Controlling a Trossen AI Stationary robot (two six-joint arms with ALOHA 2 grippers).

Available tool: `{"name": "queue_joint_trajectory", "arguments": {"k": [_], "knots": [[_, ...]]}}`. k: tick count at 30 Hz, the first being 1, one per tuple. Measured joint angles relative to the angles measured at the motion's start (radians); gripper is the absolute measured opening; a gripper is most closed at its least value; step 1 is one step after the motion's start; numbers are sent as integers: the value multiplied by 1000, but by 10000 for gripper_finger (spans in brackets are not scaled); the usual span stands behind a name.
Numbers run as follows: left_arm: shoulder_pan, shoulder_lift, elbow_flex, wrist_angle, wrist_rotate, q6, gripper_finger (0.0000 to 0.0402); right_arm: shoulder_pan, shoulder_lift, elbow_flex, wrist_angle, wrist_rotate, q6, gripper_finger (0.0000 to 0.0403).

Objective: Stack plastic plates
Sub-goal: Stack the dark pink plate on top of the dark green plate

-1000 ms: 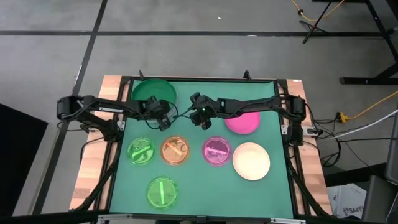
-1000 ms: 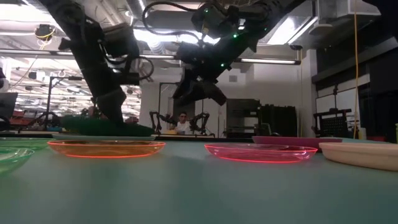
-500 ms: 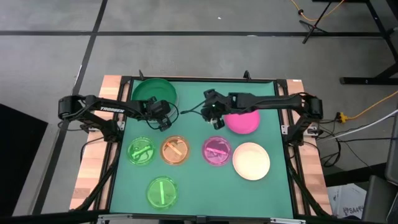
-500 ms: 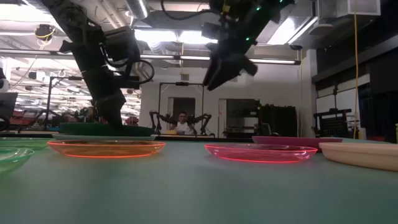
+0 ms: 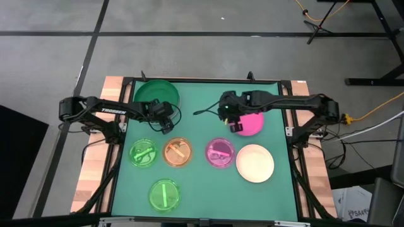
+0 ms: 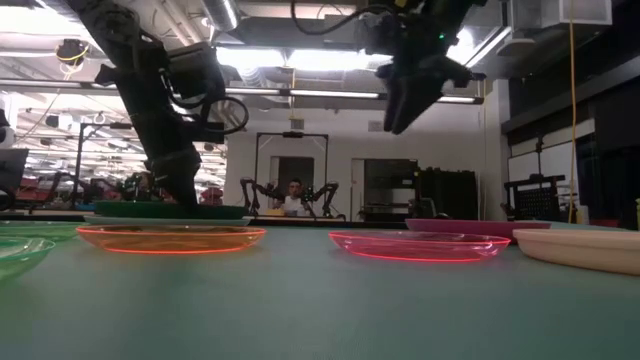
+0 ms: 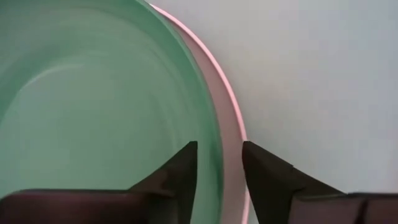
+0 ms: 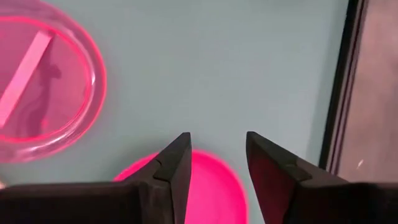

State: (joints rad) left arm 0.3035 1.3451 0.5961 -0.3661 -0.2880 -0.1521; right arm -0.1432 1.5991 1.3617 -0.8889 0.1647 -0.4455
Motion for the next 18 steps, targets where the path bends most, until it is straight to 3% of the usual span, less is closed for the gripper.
{"name": "queue_joint_trajectory", "arguments": {"k": [13, 18], "knots": [[-23, -90, 0, 3, 25, -6, 124, 110, -23, -5, -217, 9, 179, 143], [-36, -114, 0, 5, 27, -6, 124, 162, -70, -88, -233, 10, 259, 143]]}}
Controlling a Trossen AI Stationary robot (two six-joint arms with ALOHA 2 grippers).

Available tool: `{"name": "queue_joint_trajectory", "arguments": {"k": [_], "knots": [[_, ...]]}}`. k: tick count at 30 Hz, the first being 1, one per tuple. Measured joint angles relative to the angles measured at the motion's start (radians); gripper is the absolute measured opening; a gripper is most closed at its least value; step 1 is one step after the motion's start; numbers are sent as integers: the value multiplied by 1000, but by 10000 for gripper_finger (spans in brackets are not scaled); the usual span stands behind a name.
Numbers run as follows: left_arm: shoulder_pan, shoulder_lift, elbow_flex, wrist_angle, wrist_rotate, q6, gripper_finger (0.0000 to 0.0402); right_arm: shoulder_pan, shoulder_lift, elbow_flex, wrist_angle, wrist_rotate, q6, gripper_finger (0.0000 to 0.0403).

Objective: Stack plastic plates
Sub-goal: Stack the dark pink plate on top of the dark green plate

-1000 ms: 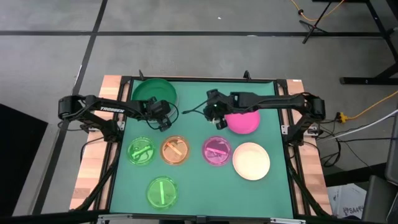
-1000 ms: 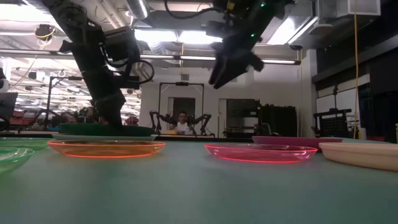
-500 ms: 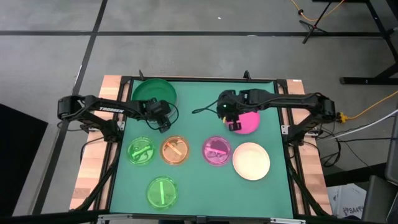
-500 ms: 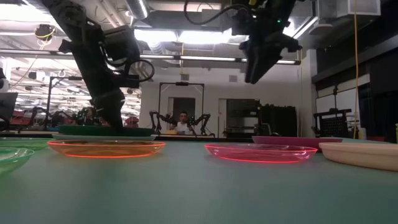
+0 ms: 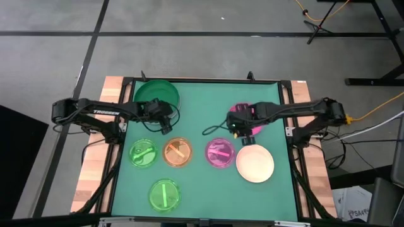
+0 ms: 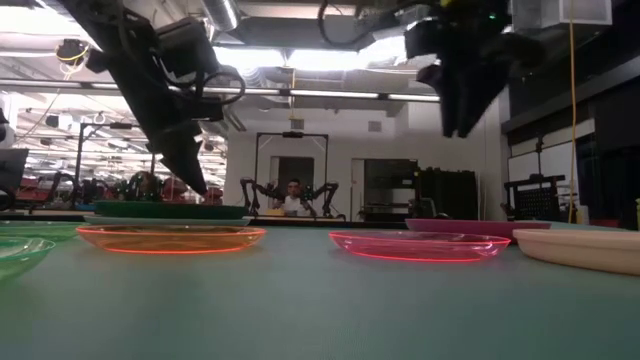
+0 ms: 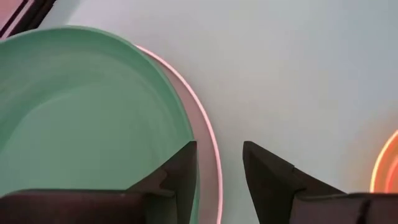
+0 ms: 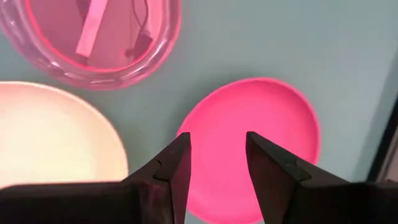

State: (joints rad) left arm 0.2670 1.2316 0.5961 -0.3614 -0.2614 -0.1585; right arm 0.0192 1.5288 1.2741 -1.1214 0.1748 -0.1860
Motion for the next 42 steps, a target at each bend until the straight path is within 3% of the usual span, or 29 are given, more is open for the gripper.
{"name": "queue_joint_trajectory", "arguments": {"k": [11, 20, 42], "knots": [[-37, 0, 0, 21, 1, 0, 124, 13, -216, -342, 150, -1, 107, 143], [-48, 0, 0, 23, 1, 0, 124, 13, -232, -513, 250, -2, 107, 143], [-48, 0, 0, 43, 1, 0, 124, 13, -231, -655, 470, 51, 102, 143]]}}
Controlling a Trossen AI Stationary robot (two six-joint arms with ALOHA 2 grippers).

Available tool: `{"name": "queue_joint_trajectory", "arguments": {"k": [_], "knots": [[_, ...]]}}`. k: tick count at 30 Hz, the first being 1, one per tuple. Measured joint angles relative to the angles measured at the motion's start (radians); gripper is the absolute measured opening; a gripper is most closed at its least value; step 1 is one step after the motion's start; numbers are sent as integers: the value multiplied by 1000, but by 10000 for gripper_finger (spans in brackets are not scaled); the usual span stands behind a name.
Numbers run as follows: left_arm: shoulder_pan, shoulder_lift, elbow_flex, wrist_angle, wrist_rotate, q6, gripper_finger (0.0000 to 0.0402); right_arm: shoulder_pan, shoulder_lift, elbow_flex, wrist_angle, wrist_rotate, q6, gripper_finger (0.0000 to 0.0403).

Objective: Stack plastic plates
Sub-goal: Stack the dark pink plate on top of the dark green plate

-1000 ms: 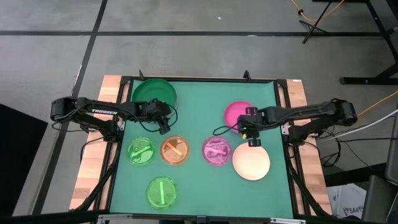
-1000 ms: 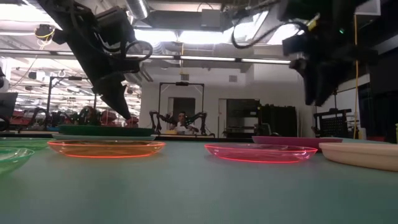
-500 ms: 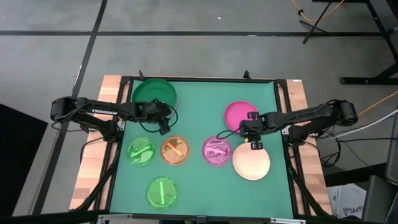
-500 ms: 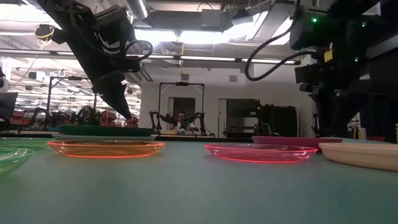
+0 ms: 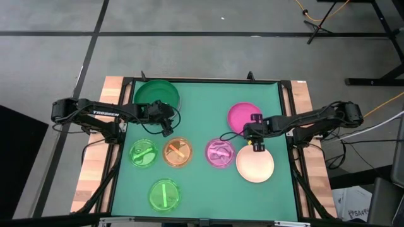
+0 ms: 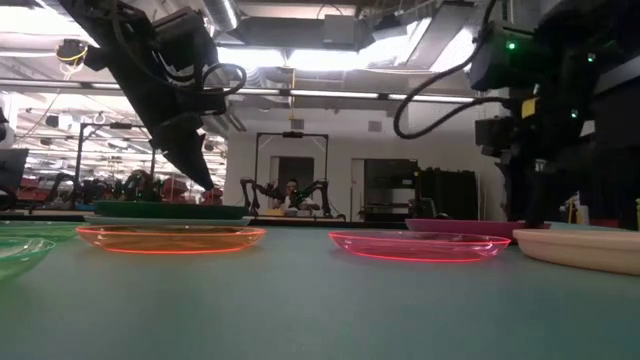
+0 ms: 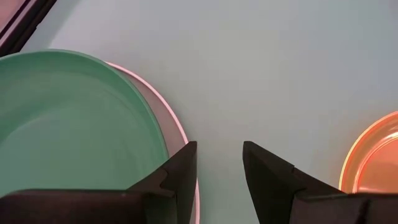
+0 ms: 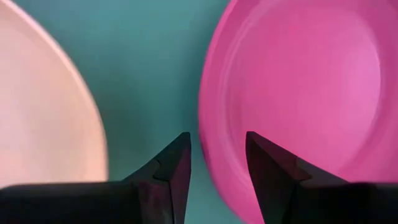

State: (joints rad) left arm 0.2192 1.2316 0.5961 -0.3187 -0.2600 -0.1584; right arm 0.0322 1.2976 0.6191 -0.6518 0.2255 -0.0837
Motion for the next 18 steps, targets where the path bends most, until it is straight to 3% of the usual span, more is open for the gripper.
{"name": "queue_joint_trajectory", "arguments": {"k": [18], "knots": [[0, 0, 0, 37, 0, 0, 124, 1, 99, -24, 69, 19, 1, 134]]}}
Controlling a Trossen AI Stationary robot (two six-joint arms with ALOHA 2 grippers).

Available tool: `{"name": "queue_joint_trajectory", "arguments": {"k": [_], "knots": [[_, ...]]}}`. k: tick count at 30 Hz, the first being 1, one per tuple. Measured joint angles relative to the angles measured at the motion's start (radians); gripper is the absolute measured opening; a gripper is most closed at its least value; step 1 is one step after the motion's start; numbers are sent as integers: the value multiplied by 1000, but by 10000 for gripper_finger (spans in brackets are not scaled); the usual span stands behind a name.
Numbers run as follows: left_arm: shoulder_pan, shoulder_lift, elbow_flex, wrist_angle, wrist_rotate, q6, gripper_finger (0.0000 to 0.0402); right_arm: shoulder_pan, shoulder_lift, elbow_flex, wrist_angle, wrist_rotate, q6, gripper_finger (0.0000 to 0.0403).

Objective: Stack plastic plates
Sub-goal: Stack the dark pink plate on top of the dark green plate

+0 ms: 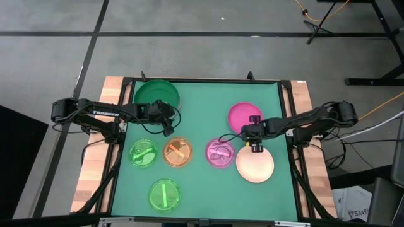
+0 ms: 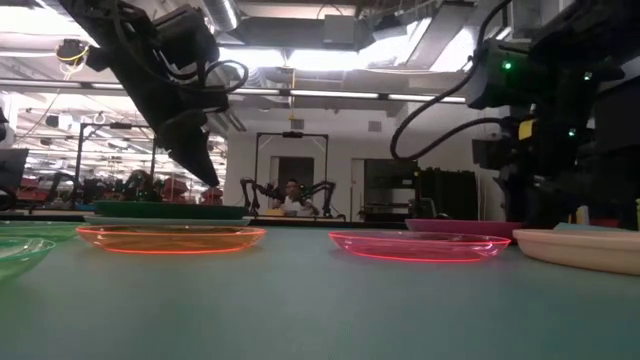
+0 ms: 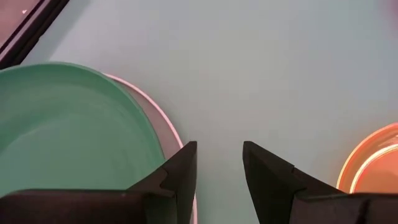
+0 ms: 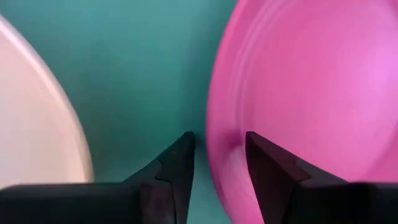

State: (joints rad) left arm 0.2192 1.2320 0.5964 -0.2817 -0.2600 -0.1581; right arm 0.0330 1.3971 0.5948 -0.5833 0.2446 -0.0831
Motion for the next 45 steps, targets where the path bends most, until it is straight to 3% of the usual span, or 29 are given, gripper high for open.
{"name": "queue_joint_trajectory", "arguments": {"k": [13, 22, 37, 45], "knots": [[0, 0, 0, 47, 76, 3, 124, -2, 22, 18, 16, 33, -4, 7], [-12, 0, 0, 234, 174, 62, 124, -2, 23, 113, 10, 28, -103, 4], [-121, 0, 0, 530, 177, 368, 124, -1, 22, 322, 63, 18, -387, 1], [-174, 0, 0, 607, 177, 455, 124, -1, 33, 379, 160, -137, -536, 1]]}}
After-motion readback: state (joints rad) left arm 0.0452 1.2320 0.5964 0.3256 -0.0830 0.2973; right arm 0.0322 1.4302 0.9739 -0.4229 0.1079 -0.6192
